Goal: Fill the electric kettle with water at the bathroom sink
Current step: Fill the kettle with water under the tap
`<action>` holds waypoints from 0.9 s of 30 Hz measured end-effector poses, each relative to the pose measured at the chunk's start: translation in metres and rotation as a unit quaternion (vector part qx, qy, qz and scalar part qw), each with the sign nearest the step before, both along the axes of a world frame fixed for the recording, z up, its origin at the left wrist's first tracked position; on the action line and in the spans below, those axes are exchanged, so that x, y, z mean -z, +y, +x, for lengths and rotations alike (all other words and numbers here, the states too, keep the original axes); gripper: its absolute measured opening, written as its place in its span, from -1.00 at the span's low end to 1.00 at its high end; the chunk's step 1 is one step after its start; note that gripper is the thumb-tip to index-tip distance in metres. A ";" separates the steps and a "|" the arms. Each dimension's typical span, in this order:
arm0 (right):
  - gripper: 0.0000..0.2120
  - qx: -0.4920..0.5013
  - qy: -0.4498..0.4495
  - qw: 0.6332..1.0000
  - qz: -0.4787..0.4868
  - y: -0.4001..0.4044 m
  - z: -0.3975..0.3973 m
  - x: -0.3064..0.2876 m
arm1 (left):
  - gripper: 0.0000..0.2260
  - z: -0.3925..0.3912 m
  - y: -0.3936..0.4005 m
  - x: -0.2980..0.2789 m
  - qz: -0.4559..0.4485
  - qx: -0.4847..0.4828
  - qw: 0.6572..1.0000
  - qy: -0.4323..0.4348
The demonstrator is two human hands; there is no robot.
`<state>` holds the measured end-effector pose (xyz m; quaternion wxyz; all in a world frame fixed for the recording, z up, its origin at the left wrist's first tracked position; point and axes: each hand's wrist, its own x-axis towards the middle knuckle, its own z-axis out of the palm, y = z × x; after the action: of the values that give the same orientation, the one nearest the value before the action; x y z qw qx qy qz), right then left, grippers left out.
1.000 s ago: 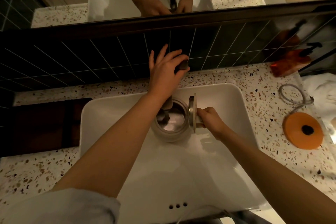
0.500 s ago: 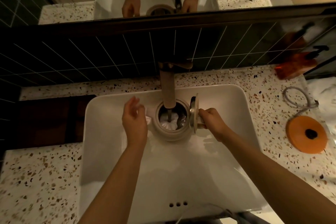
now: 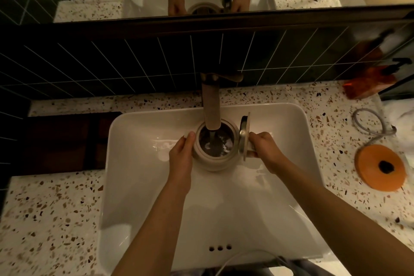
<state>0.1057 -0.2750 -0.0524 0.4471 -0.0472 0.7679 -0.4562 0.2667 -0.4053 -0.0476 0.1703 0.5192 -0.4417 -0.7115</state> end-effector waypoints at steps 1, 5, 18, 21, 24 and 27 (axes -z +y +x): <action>-0.66 0.000 -0.001 1.000 -0.001 0.000 0.000 -0.001 | -0.87 -0.001 0.000 -0.001 0.004 -0.003 1.000 0.001; -0.72 -0.001 0.002 1.000 0.002 -0.002 0.000 -0.003 | -0.88 0.000 0.000 0.001 0.011 -0.007 1.000 0.007; -0.76 0.018 -0.008 1.000 -0.010 0.000 0.002 -0.002 | -0.86 -0.004 0.001 -0.009 0.052 -0.023 0.998 0.007; -0.75 0.016 -0.007 1.000 -0.006 0.000 0.002 -0.003 | -0.87 -0.005 0.001 -0.010 0.058 -0.027 0.998 0.005; -0.74 0.013 0.001 1.000 -0.001 0.000 0.000 0.001 | -0.88 -0.007 0.001 -0.011 0.058 -0.026 0.998 -0.001; -0.74 0.015 0.003 1.000 0.005 0.001 0.000 0.000 | -0.88 -0.007 0.001 -0.013 0.060 -0.024 0.998 -0.002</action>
<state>0.1053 -0.2745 -0.0524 0.4382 -0.0344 0.7722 -0.4589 0.2593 -0.4044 -0.0347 0.1550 0.5407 -0.3861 -0.7311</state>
